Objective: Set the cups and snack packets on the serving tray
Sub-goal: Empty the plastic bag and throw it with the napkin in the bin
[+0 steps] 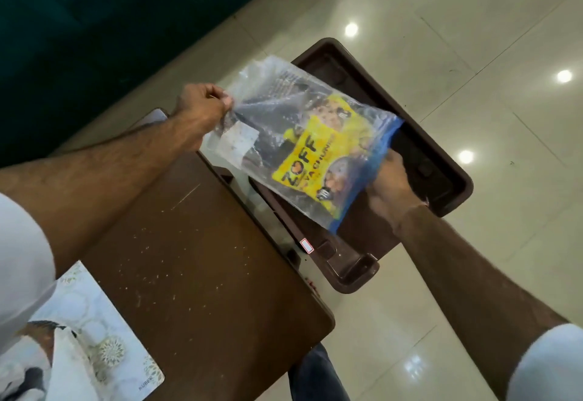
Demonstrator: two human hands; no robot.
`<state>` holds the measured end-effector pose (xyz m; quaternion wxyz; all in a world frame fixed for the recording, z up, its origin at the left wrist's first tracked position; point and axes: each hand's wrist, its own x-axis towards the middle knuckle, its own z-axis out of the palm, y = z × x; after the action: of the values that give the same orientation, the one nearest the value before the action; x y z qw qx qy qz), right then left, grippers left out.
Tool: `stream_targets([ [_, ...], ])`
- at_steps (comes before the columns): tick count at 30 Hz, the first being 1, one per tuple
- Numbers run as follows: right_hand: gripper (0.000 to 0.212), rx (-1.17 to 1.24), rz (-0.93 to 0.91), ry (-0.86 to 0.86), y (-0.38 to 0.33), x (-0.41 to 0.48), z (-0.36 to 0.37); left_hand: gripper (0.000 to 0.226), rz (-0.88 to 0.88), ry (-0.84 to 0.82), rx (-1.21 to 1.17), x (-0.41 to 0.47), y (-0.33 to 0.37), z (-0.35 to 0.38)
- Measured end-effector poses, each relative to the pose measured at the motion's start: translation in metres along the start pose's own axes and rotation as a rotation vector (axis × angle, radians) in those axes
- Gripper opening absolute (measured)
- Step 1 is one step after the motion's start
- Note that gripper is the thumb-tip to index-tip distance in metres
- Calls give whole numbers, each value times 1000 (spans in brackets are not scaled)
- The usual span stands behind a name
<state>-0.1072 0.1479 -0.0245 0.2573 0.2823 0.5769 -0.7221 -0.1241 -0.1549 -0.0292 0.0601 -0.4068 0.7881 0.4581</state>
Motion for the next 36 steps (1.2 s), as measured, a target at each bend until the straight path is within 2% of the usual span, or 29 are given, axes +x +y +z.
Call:
stream_targets([
  [2,21,-112,-78,86,2,1,-20,12,17,61,46,4,-4,-9],
  [4,24,-111,-77,167,6,-3,-44,11,10,111,70,1,-10,-12],
  [5,24,-93,-69,198,8,-4,-55,26,-12,149,32,-4,-14,-10],
  [7,23,-97,-47,266,15,-8,-65,64,-116,230,-191,-27,-21,-4],
  [9,24,-114,-54,321,20,-9,-66,93,-268,195,-469,-56,-33,9],
  [10,26,-125,-72,344,24,-9,-66,98,-355,132,-565,-72,-38,17],
  [11,28,-115,-79,367,27,-10,-64,94,-426,59,-623,-85,-43,25],
  [13,27,-81,-68,407,34,-10,-65,62,-491,-19,-639,-100,-52,43],
  [15,21,-117,-41,485,35,-12,-65,29,-502,43,-615,-101,-55,51],
  [16,24,-162,-35,541,34,-13,-65,23,-491,90,-615,-98,-55,51],
  [17,36,-222,-54,607,31,-16,-62,21,-474,136,-626,-93,-54,49],
  [19,55,-453,-266,733,21,-25,-47,16,-444,199,-685,-84,-54,40],
  [21,62,-690,-653,772,6,-30,-17,20,-424,212,-751,-82,-55,32],
  [22,61,-748,-809,717,-4,-26,1,28,-425,176,-748,-84,-55,30],
  [24,59,-901,-918,463,-26,-6,40,35,-457,37,-672,-94,-56,33],
  [25,60,-1042,-868,313,-37,8,58,29,-480,-32,-636,-98,-55,36],
  [27,70,-1336,-612,62,-56,40,81,22,-504,-54,-635,-103,-52,40],
  [29,83,-1492,-374,-31,-71,67,94,22,-457,8,-679,-99,-52,40],
  [30,85,-1533,-338,-47,-77,75,97,18,-425,31,-697,-96,-50,38],
  [32,68,-1523,-388,-135,-90,86,98,10,-378,64,-719,-91,-48,32],
  [34,47,-1346,-460,-254,-95,89,97,17,-374,73,-765,-88,-48,23],
  [36,48,-1083,-479,-351,-98,84,96,26,-383,52,-827,-84,-46,13],
])
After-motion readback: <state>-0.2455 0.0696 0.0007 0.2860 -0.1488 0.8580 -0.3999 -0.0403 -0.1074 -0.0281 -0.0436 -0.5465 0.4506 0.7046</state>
